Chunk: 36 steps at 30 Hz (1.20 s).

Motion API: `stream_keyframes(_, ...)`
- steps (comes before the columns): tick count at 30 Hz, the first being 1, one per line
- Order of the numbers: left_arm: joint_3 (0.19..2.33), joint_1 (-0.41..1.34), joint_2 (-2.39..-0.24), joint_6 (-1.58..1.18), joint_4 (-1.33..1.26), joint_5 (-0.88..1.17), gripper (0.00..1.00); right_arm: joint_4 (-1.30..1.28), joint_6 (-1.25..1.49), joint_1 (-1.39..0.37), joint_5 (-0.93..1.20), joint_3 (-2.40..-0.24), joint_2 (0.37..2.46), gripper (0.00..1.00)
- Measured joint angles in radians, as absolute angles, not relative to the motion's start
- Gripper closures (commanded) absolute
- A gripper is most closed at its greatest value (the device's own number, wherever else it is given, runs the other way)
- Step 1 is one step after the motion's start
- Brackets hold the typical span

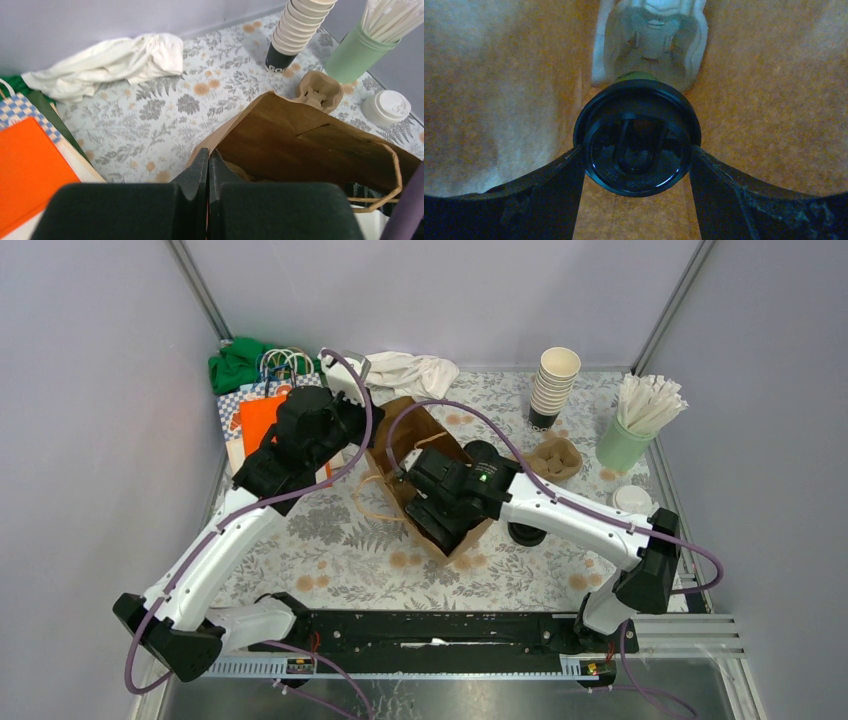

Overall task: Pack the takeout coffee
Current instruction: Place the coffee cup on the cup tray.

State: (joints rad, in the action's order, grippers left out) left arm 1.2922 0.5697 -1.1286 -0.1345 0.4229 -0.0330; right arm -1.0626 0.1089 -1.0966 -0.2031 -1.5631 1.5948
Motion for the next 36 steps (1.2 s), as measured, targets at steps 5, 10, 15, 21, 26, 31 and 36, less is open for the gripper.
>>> stream_keyframes(5, 1.328, 0.570, -1.139, -0.096, 0.378, -0.039, 1.00, -0.949, 0.101, -1.097, -0.286, -1.569, 1.604, 0.82)
stream_keyframes(10, 1.347, 0.570, -1.139, -0.074, 0.363, -0.040, 1.00, -0.751, 0.082, -1.097, -0.377, -1.485, 1.588, 0.84)
stream_keyframes(15, 1.356, 0.570, -1.140, -0.070, 0.364, -0.030, 1.00, -0.639, 0.047, -1.093, -0.453, -1.446, 1.586, 0.84)
stream_keyframes(21, 1.356, 0.570, -1.140, -0.070, 0.367, -0.014, 1.00, -0.577, 0.035, -1.068, -0.474, -1.446, 1.586, 0.84)
stream_keyframes(26, 1.361, 0.578, -1.142, -0.070, 0.376, 0.009, 1.00, -0.539, 0.035, -1.033, -0.470, -1.446, 1.588, 0.84)
stream_keyframes(31, 1.369, 0.581, -1.146, -0.068, 0.395, 0.022, 1.00, -0.510, 0.033, -1.003, -0.455, -1.485, 1.619, 0.84)
stream_keyframes(36, 1.374, 0.582, -1.148, -0.068, 0.413, 0.023, 1.00, -0.493, 0.028, -1.000, -0.424, -1.519, 1.658, 0.84)
